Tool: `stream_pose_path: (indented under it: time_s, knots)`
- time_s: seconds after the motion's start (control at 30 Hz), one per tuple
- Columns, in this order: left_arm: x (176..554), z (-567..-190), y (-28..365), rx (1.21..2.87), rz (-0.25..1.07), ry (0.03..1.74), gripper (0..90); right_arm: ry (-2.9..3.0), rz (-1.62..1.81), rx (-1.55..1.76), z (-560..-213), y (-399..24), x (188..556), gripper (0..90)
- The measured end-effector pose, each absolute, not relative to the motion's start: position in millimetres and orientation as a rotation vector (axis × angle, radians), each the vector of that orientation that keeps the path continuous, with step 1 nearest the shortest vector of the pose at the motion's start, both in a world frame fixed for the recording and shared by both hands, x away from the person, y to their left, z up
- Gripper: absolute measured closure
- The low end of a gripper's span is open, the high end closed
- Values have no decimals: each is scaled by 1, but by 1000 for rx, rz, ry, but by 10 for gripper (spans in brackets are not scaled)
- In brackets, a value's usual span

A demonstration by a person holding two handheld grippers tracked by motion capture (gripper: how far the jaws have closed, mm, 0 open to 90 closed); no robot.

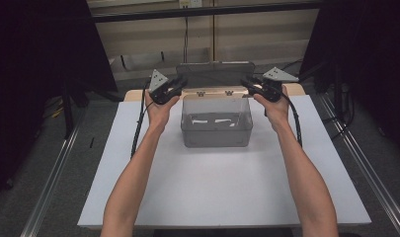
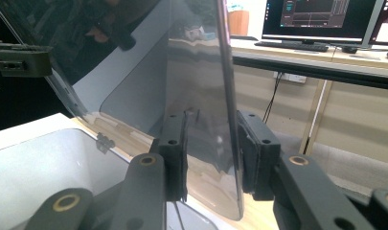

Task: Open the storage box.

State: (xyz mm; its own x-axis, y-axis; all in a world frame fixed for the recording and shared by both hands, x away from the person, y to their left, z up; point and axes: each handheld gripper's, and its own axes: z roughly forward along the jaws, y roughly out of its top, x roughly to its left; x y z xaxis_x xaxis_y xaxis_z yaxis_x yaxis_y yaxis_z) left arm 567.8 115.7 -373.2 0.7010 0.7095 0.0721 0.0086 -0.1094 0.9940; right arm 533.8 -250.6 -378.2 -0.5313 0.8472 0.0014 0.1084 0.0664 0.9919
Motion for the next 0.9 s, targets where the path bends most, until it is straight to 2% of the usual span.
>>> stream_pose_path:
  time_s: [0.43,0.9]
  knots:
    - [576,-376,113,1607,669,607,722,1729,1535,985,-390,-250,546,644]
    - [583,-389,113,1647,629,635,705,1745,1535,1000,-386,-252,551,663]
